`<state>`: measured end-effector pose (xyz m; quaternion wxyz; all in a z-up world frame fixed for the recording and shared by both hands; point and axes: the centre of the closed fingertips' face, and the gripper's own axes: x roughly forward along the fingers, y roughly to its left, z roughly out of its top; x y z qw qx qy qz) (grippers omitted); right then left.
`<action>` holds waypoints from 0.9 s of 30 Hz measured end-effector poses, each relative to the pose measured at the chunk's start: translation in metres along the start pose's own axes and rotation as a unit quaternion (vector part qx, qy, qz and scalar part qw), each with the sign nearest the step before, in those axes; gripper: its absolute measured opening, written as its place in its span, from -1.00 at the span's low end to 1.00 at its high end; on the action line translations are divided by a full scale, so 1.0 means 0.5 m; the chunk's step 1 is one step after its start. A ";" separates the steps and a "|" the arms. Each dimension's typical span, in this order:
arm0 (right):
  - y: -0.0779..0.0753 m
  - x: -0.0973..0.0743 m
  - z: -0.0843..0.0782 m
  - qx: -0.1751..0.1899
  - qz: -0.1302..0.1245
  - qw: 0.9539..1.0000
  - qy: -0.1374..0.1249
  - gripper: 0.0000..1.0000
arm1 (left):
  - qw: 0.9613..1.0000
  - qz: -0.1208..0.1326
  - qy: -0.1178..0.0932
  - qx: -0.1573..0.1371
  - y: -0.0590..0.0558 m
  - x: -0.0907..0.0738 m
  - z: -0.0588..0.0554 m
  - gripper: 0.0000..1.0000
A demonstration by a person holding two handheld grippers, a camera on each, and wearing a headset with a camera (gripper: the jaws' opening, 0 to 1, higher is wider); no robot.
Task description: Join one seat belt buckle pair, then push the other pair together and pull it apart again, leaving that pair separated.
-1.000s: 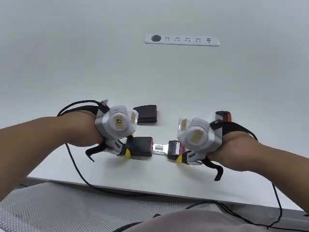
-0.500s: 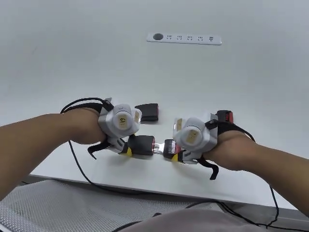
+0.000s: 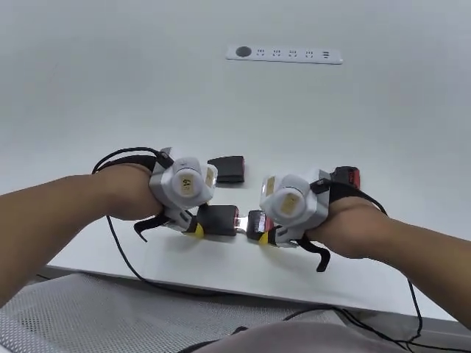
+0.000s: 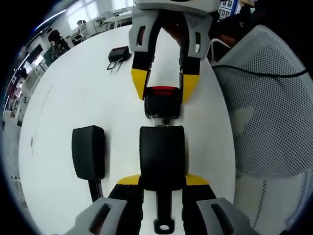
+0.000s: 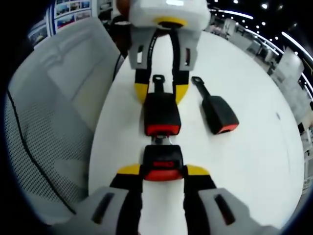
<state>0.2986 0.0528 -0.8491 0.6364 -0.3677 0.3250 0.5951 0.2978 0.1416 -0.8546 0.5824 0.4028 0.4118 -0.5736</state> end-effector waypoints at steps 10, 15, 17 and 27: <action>0.001 0.005 0.024 0.002 0.006 1.000 -0.012 -0.42 | 1.000 -0.001 0.011 0.006 -0.001 -0.001 -0.001 -0.40; -0.001 0.002 0.024 0.002 0.005 1.000 -0.013 -0.42 | 1.000 0.001 0.004 0.003 -0.002 -0.003 0.001 -0.40; 0.000 0.004 0.021 0.002 0.005 1.000 -0.013 -0.41 | 1.000 0.001 0.005 0.002 -0.003 -0.004 0.002 -0.40; 0.005 -0.004 0.013 -0.002 0.015 1.000 -0.014 -0.42 | 1.000 0.004 0.008 -0.014 -0.005 -0.005 0.002 -0.41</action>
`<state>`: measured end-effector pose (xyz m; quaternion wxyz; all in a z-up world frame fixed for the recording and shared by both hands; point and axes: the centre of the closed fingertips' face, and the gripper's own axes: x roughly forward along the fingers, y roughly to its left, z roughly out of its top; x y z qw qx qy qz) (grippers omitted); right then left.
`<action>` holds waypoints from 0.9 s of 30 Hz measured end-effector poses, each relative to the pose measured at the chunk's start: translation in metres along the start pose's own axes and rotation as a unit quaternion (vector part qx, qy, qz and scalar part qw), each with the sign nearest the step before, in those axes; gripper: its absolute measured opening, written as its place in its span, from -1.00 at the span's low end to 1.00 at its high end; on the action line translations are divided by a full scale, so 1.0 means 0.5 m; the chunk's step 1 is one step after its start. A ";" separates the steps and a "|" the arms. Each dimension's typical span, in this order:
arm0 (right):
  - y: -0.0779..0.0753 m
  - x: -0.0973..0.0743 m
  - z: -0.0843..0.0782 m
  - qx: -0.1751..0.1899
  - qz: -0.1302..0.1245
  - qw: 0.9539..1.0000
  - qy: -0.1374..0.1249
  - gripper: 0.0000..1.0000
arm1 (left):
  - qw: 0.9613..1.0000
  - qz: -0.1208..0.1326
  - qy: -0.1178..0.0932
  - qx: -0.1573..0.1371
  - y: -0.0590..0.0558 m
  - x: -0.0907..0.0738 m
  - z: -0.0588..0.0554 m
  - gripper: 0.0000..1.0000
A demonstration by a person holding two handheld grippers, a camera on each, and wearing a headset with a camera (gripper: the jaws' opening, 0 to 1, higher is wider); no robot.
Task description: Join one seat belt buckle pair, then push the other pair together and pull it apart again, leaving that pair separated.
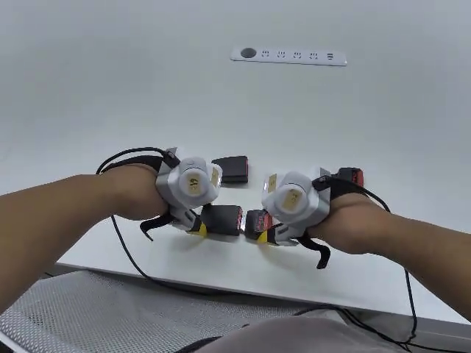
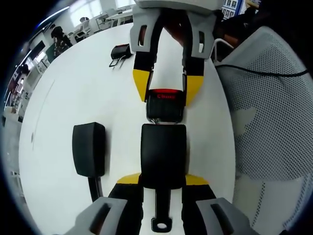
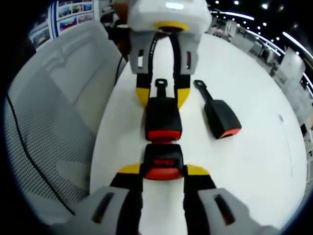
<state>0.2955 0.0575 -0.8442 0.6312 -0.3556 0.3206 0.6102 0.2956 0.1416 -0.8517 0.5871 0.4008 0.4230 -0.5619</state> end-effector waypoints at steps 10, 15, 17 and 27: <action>-0.001 0.003 0.000 0.007 0.002 1.000 -0.004 -0.41 | 1.000 -0.003 0.009 0.005 0.001 0.003 -0.004 -0.40; -0.002 0.004 0.000 0.009 0.003 1.000 -0.004 -0.40 | 1.000 -0.004 0.011 0.004 0.001 0.002 -0.003 -0.39; -0.002 0.004 0.000 0.009 0.003 1.000 -0.004 -0.39 | 1.000 -0.002 0.012 0.000 0.000 0.003 -0.003 -0.38; -0.003 0.004 0.000 0.005 -0.002 1.000 -0.007 -0.34 | 1.000 0.006 0.016 -0.007 0.001 0.003 -0.001 -0.36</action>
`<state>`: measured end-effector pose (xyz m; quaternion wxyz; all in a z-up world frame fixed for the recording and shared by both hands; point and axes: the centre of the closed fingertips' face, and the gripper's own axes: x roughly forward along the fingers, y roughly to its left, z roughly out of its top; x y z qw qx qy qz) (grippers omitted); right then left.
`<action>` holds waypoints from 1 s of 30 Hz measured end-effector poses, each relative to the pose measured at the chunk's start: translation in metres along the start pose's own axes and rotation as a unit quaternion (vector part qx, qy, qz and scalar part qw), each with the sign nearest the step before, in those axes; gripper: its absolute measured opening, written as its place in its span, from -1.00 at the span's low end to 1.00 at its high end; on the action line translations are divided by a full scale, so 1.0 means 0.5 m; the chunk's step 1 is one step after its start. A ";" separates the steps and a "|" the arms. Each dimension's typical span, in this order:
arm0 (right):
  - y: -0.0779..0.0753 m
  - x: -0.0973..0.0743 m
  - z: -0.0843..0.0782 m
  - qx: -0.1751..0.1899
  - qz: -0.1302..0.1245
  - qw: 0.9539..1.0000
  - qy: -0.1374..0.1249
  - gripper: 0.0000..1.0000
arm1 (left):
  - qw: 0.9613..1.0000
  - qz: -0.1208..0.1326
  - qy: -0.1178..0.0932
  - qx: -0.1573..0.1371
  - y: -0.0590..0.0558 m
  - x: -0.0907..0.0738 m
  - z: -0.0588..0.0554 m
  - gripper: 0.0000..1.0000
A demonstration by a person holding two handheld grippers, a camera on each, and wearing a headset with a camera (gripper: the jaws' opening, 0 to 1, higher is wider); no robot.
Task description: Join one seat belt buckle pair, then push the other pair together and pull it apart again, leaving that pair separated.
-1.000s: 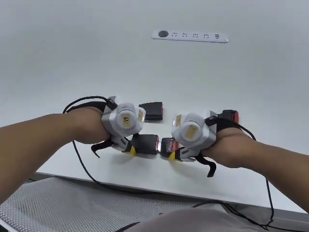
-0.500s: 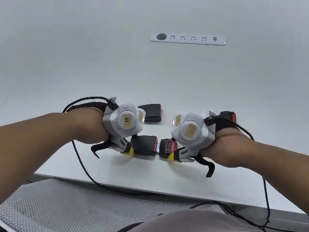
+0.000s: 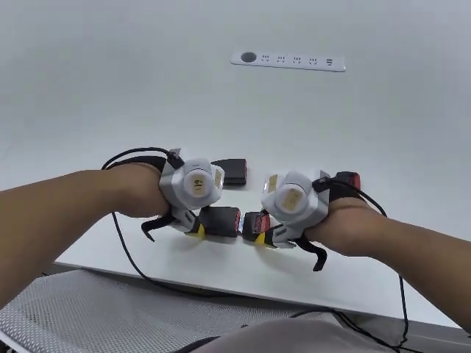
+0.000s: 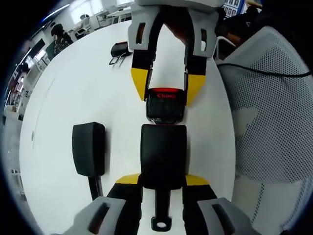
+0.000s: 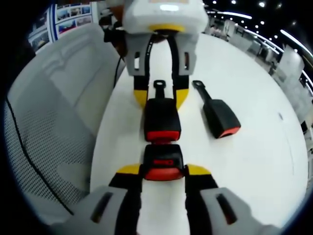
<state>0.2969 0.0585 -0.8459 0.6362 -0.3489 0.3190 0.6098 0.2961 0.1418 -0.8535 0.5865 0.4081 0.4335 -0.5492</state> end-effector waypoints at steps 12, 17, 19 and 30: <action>-0.010 -0.037 0.025 0.017 -0.011 0.999 -0.025 -0.26 | 0.999 0.023 -0.041 -0.008 0.007 -0.046 0.021 -0.30; -0.007 -0.055 0.036 0.008 -0.011 0.999 -0.029 -0.28 | 0.996 0.038 -0.074 -0.017 0.025 -0.078 0.044 -0.25; -0.010 -0.061 0.034 0.002 -0.015 1.000 -0.027 -0.27 | 0.996 0.047 -0.079 -0.019 0.036 -0.088 0.048 -0.25; -0.097 -0.101 -0.048 0.012 -0.047 0.999 -0.006 -0.28 | 0.994 0.061 -0.082 -0.035 0.117 -0.081 0.060 -0.23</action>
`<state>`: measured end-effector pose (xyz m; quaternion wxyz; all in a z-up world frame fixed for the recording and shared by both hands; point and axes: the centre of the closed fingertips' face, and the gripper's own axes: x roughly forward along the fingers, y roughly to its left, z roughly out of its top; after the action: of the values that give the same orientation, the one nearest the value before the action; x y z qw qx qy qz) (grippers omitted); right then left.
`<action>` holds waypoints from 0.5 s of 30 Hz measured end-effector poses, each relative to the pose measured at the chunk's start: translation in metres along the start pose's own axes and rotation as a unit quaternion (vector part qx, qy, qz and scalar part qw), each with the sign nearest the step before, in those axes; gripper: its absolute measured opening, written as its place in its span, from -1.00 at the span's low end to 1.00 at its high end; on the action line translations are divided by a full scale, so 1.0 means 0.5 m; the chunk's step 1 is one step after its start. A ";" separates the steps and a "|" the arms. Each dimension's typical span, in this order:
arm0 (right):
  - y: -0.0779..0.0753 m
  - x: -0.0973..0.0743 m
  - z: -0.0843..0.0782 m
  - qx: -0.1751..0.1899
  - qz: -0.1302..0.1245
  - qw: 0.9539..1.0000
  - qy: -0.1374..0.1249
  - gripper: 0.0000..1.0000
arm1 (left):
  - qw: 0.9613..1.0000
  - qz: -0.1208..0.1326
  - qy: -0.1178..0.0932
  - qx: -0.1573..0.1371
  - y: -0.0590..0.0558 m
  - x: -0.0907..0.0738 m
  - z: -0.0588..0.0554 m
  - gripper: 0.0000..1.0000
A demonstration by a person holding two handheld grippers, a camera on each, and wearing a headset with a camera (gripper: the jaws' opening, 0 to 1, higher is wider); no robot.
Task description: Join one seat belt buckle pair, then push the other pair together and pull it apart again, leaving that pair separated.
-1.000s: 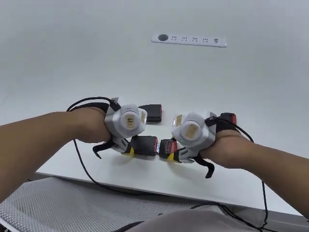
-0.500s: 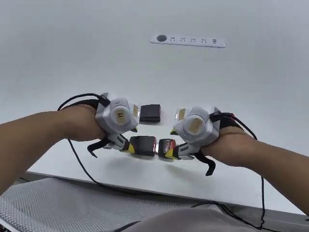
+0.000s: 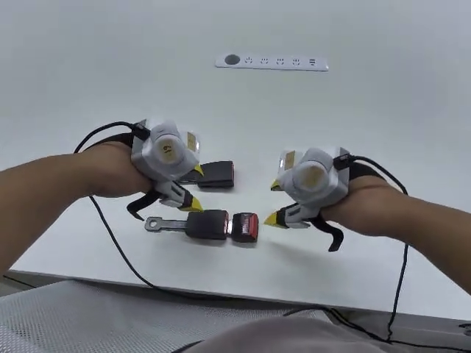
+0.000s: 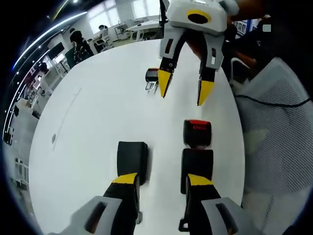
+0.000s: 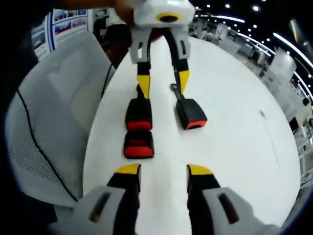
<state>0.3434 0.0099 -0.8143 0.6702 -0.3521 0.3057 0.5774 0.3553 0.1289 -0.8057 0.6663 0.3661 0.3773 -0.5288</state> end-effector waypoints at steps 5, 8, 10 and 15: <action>-0.044 -0.017 -0.047 0.004 -0.013 1.000 0.014 -0.29 | 1.000 0.003 0.001 -0.001 0.026 0.010 0.010 -0.21; -0.068 -0.028 -0.074 0.007 -0.023 1.000 0.017 -0.28 | 1.000 0.007 -0.001 -0.002 0.043 0.020 0.014 -0.21; -0.079 -0.037 -0.086 0.003 -0.030 0.999 0.021 -0.28 | 1.000 0.015 0.005 0.007 0.059 0.025 0.010 -0.20; -0.121 -0.070 -0.142 0.011 -0.042 0.998 0.035 -0.29 | 1.000 0.026 0.012 -0.005 0.099 0.037 -0.009 -0.13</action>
<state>0.3978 -0.0734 -0.8184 0.6865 -0.3774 0.3200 0.5329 0.4061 0.1337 -0.8199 0.6772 0.3792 0.3780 -0.5048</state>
